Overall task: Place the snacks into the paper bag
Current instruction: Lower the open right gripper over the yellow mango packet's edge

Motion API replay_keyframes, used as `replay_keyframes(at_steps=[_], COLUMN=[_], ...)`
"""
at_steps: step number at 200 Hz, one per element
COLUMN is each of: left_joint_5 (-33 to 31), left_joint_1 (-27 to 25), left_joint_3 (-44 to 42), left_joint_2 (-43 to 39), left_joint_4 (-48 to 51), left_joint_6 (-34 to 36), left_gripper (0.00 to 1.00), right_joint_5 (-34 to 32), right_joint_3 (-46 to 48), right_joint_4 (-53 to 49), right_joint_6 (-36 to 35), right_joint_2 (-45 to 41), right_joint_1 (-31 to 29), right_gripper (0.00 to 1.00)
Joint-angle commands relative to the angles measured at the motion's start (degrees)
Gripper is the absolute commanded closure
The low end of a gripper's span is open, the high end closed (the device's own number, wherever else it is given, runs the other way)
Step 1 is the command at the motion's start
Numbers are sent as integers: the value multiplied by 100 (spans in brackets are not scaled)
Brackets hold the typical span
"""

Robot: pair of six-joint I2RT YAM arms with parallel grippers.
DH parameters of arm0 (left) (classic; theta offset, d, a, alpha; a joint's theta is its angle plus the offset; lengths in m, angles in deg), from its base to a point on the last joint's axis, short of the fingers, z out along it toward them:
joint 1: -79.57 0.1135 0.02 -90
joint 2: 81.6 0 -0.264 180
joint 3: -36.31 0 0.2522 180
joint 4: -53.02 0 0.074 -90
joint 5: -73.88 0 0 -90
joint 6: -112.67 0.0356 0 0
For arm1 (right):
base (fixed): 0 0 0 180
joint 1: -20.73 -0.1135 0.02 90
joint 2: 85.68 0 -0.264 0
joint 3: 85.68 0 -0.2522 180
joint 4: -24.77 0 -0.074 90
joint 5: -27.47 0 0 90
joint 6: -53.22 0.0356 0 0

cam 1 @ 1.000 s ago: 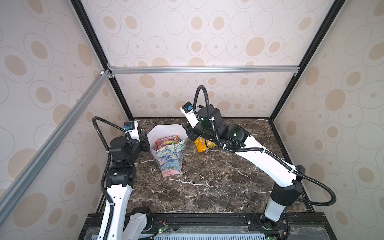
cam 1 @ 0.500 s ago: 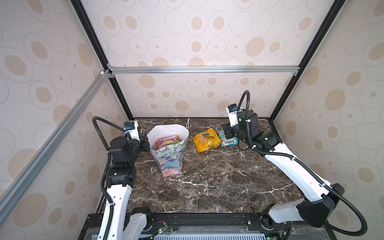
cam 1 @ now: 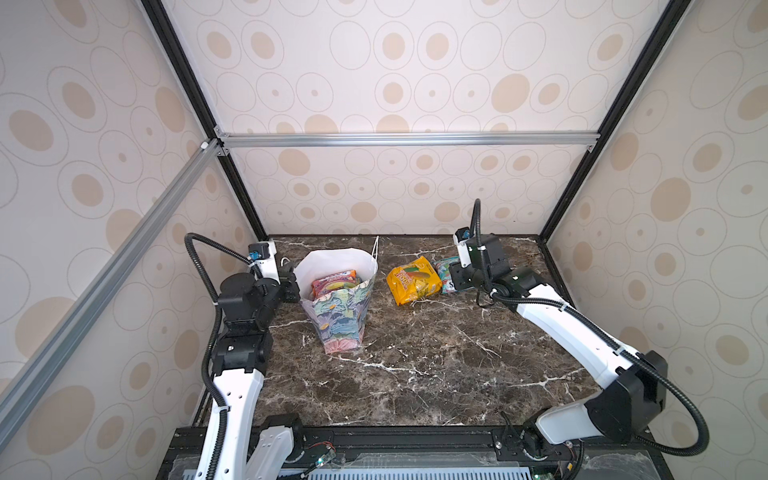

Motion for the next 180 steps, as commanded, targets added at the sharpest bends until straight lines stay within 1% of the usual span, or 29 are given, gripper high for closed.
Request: replay_keyframes(at_steps=[1,28,73,111,133,180], left_joint_5=[20,79,40,52,60,42], left_joint_1=[45,47,48,47,45,49], left_joint_3=[66,115,102,110,116,116], left_joint_2=[-103,-9,-4,46,37,20], left_joint_4=[-143,-83,-99,-76,-77,-67], left_joint_6=[22,34,29,29,31,45], left_gripper=[100,100,100,100,100,100], right_joint_5=[-354,-428,-395,-124,-139,39], right_joint_3=[-144,31,-6,-26,-150,-503], right_joint_4=[-274,-58,-6,71,89,-131], right_joint_6=[-270,-425,-661,-842,-878,-1021], right_joint_2=[192,294,604,876,1098,1591], right_joint_1=[43,70,153,271,306,361], right_gripper=[51,47,42,40,38,37])
